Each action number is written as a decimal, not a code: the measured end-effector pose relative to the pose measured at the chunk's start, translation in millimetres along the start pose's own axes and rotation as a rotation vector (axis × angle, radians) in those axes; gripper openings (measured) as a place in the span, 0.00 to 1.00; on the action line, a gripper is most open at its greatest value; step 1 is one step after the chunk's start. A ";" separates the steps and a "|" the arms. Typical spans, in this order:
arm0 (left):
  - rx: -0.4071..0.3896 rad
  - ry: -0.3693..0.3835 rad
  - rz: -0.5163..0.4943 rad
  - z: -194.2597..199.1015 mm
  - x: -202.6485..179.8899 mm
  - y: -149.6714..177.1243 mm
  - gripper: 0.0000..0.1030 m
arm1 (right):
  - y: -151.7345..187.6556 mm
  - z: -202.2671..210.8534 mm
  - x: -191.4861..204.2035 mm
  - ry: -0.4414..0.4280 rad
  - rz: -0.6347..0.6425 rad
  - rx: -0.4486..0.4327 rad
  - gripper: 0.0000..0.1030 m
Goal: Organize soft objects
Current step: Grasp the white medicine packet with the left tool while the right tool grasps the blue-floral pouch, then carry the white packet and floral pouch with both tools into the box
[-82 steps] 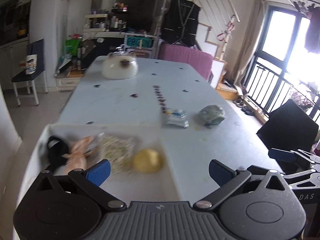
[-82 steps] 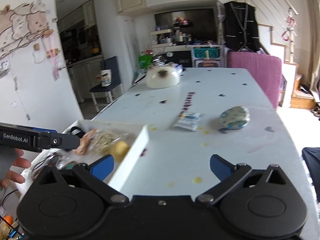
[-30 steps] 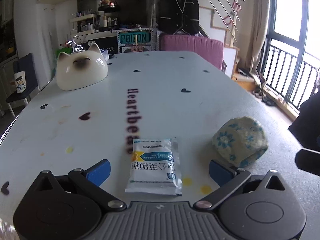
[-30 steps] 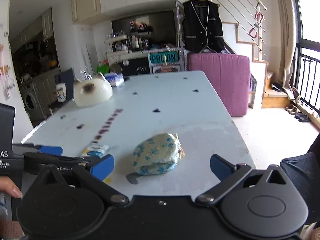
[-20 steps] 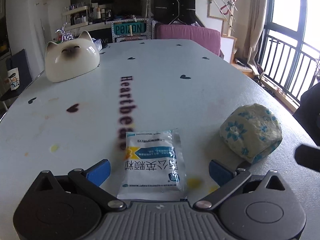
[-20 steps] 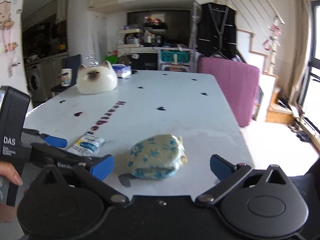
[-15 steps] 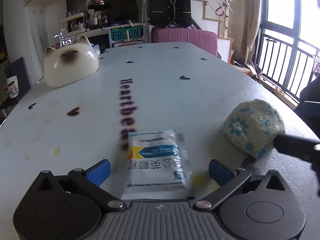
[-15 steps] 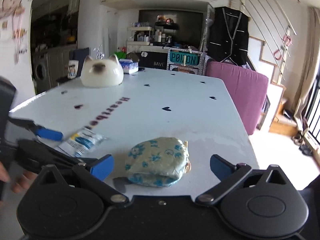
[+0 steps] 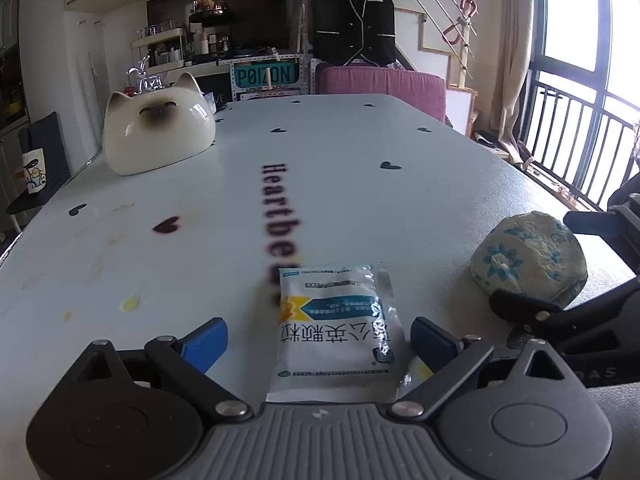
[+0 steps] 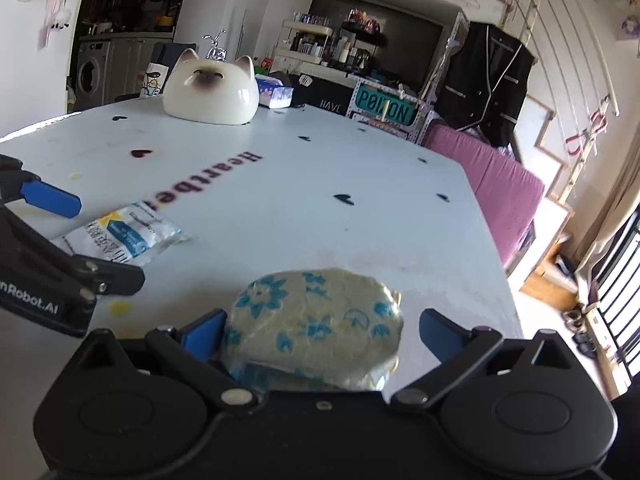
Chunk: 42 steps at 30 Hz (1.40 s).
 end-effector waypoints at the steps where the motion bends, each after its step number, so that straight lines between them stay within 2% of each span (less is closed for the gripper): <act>1: -0.002 0.002 0.001 0.2 -0.1 -0.2 0.90 | -0.3 -0.6 1.1 0.012 0.009 0.003 0.92; 3: -0.010 0.006 -0.001 1.3 -1.7 -0.8 0.86 | -1.6 0.8 2.8 0.031 0.020 -0.005 0.82; 9: -0.028 0.017 -0.002 3.1 -3.2 -2.9 0.65 | -0.9 5.4 6.9 0.065 0.036 -0.005 0.74; 12: -0.034 0.022 -0.003 4.1 -3.6 -3.4 0.62 | 0.0 8.4 3.2 0.037 -0.027 -0.008 0.70; 13: -0.035 0.025 -0.004 4.3 -4.0 -3.4 0.60 | 0.8 10.3 1.6 0.026 -0.055 -0.010 0.69; 14: -0.037 0.028 -0.006 4.4 -4.1 -3.9 0.53 | 1.9 12.7 0.7 0.017 -0.079 -0.014 0.68; 15: -0.039 0.031 -0.008 4.9 -4.6 -4.0 0.52 | 2.9 15.2 0.4 0.009 -0.099 -0.019 0.67; 24: -0.050 0.047 -0.032 8.7 -10.2 -3.2 0.48 | 11.4 39.3 5.0 -0.009 -0.211 -0.060 0.62; 30: -0.055 0.070 -0.055 13.4 -18.4 -5.8 0.47 | 16.6 52.5 5.0 -0.012 -0.256 -0.048 0.61; 36: -0.070 0.094 -0.062 42.0 -27.7 -15.6 0.47 | 23.7 78.3 -0.6 -0.002 -0.311 -0.047 0.60; 42: -0.089 0.103 -0.064 82.0 -33.3 -19.8 0.47 | 19.1 114.4 -1.4 -0.010 -0.356 -0.085 0.60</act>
Point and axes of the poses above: each gripper's, at about its wrist camera, not at the fingertips, and z roughly against the way its jaws point, x to its left, y to its underside, the point moved 8 cm from there along -z, roughly the way its jaws point, and after that the axes turned 7 degrees about -y, right-handed, at the moved point
